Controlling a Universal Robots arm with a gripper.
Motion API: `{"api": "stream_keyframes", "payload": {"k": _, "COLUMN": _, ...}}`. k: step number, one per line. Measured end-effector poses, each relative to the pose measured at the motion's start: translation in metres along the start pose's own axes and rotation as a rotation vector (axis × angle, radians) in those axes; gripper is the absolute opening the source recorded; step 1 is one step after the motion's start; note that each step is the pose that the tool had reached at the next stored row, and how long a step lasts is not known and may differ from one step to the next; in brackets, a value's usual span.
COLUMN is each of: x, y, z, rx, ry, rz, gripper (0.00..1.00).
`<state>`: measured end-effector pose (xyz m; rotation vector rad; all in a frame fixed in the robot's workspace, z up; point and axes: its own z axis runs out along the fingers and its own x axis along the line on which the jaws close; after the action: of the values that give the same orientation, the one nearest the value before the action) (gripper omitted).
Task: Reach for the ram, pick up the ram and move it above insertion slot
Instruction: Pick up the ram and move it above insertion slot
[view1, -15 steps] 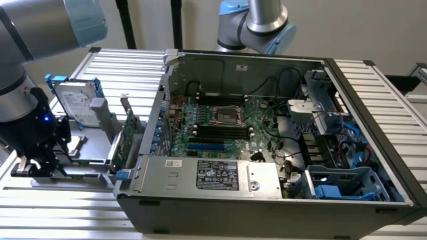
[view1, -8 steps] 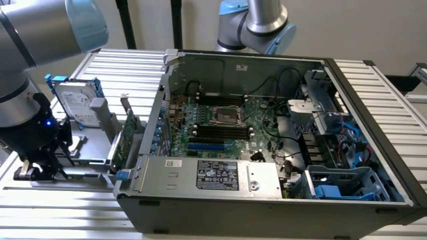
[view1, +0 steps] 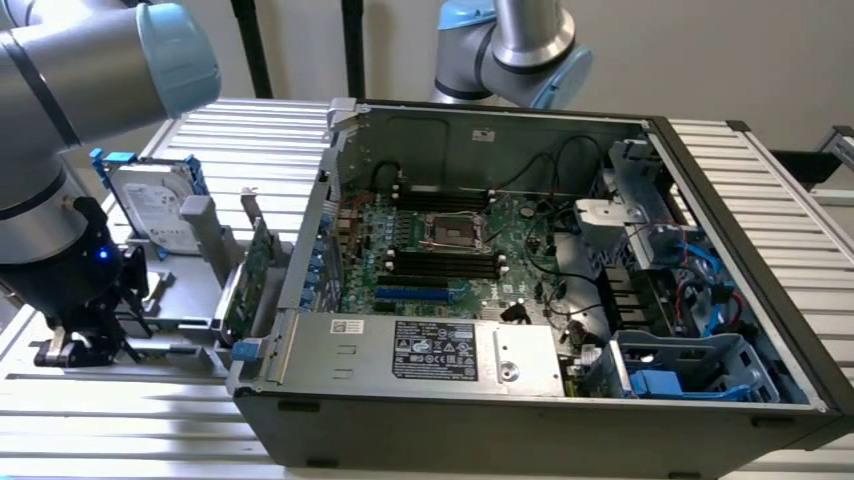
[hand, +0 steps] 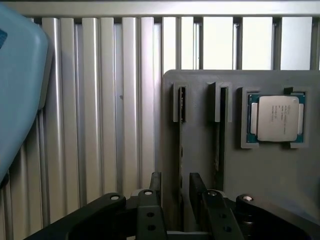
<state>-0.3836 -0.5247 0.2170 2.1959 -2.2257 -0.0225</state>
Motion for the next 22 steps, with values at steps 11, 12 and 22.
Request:
{"api": "stream_keyframes", "payload": {"k": 11, "x": -0.001, "y": -0.0002, "z": 0.0073, "rx": 0.0000, "ry": 0.0000, "rz": 0.000, "gripper": 0.36}}
{"api": "stream_keyframes", "payload": {"k": 12, "x": -0.001, "y": -0.0002, "z": 0.0078, "rx": 0.0000, "ry": 0.0000, "rz": 0.000, "gripper": 0.36}}
{"api": "stream_keyframes", "payload": {"k": 22, "x": -0.005, "y": 0.0000, "z": 0.0125, "rx": 0.0001, "ry": -0.0001, "rz": 0.000, "gripper": 0.36}}
